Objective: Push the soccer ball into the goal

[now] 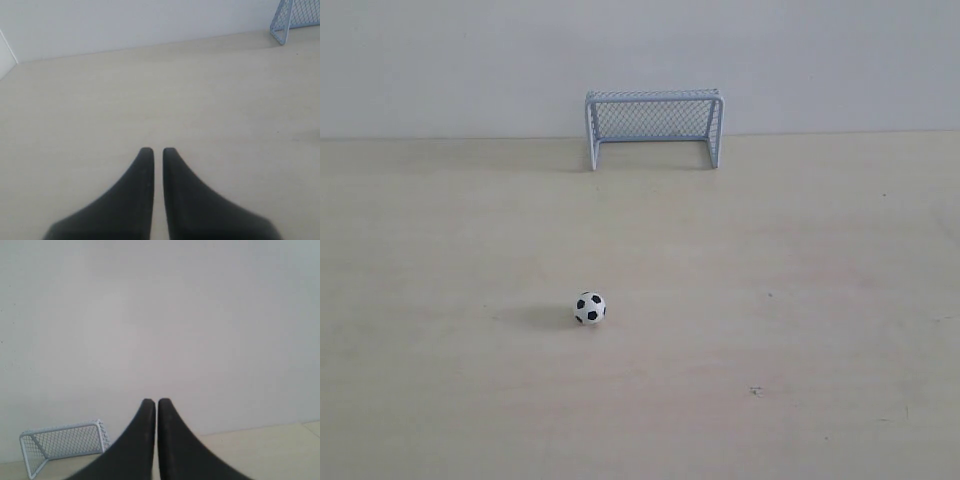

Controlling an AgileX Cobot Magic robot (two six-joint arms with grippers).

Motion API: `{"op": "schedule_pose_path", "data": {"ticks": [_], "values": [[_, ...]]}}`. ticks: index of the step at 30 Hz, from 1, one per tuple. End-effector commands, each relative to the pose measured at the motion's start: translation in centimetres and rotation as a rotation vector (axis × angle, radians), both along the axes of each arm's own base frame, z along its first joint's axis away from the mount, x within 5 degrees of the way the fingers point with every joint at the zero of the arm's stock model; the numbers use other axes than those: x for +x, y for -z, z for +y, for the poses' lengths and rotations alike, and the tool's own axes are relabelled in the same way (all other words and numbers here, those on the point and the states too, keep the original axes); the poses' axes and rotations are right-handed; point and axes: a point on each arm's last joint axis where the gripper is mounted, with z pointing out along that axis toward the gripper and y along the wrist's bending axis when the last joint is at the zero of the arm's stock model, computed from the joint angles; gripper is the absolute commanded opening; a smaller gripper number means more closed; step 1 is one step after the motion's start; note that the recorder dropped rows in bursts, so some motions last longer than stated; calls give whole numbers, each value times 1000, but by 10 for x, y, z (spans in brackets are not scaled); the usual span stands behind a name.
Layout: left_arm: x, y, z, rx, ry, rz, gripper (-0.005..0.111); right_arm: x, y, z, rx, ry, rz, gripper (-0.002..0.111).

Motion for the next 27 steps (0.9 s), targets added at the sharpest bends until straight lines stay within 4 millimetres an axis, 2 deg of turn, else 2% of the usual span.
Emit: {"op": "schedule_pose_path", "data": {"ticks": [1,18,27], "values": [[0,-1,-1,-8,6,-3,6,2,-13,0,-30,8,17,0],[0,-1,-1,-8,6,-3,6,37,-88,1,-157,22,144,0],[0,-1,-1,-8,6,-3,6,54,-102,1,-166,10,253,0]]}}
